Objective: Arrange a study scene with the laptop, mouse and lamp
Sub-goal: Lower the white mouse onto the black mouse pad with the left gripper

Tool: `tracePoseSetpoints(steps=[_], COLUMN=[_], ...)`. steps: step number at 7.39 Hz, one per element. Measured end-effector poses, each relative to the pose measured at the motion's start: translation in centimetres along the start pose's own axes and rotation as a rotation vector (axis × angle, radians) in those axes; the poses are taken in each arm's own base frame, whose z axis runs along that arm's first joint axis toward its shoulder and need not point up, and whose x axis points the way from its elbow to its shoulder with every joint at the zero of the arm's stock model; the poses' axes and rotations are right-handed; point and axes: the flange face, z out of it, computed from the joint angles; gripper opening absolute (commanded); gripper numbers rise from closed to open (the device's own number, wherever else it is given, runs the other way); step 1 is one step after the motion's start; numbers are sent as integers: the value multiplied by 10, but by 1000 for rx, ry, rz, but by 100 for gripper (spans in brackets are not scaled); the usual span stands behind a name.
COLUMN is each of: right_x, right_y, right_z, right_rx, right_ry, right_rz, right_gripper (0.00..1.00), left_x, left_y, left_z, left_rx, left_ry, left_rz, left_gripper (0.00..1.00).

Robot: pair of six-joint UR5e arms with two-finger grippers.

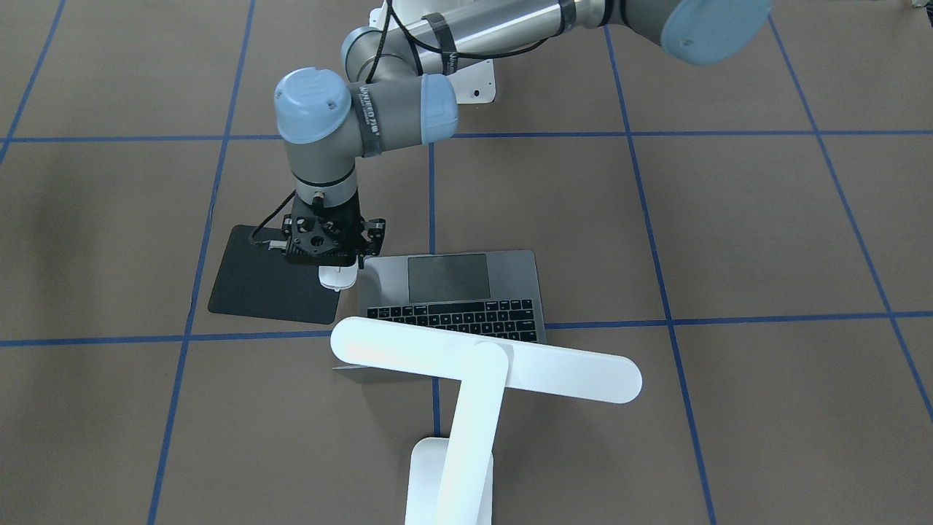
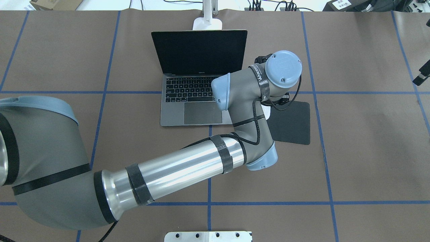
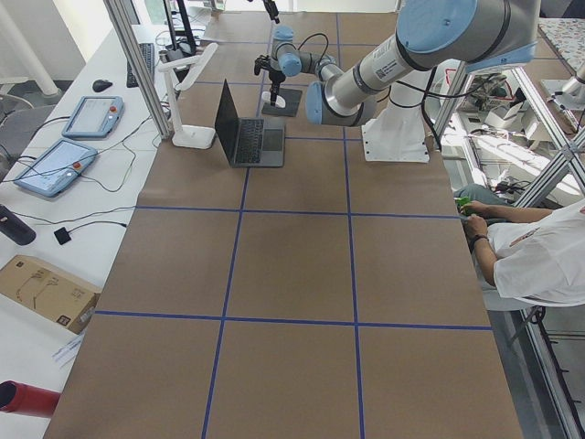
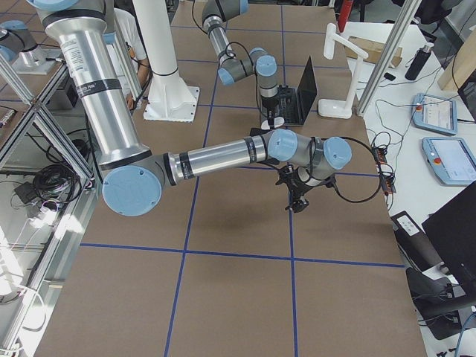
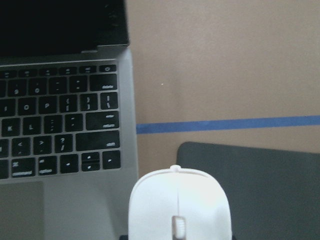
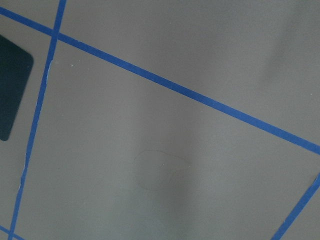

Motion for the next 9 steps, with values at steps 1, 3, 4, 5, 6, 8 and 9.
tracePoseSetpoints(steps=[1, 3, 4, 5, 6, 8, 9], right_x=[-1, 0, 1, 1, 2, 3, 3], right_y=[-2, -8, -9, -9, -9, -9, -9], right_z=[1, 2, 3, 3, 4, 4, 5], right_rx=[-2, -7, -8, -9, -10, -10, -11], right_ry=[-2, -7, -8, -9, -10, -11, -12], right_rz=[-1, 3, 4, 5, 6, 8, 9], right_gripper=[100, 100, 100, 100, 100, 100, 100], left_x=[11, 31, 39, 45, 49, 50, 50], left_y=[4, 10, 15, 24, 31, 37, 37], left_z=[3, -1, -1, 0, 2, 11, 12], left_rx=[10, 12, 7, -1, -6, -4, -2], left_ry=[-7, -13, -14, -13, -6, 18, 24], left_rz=[7, 12, 6, -9, -32, -83, -94], left_gripper=[65, 65, 65, 65, 65, 65, 68])
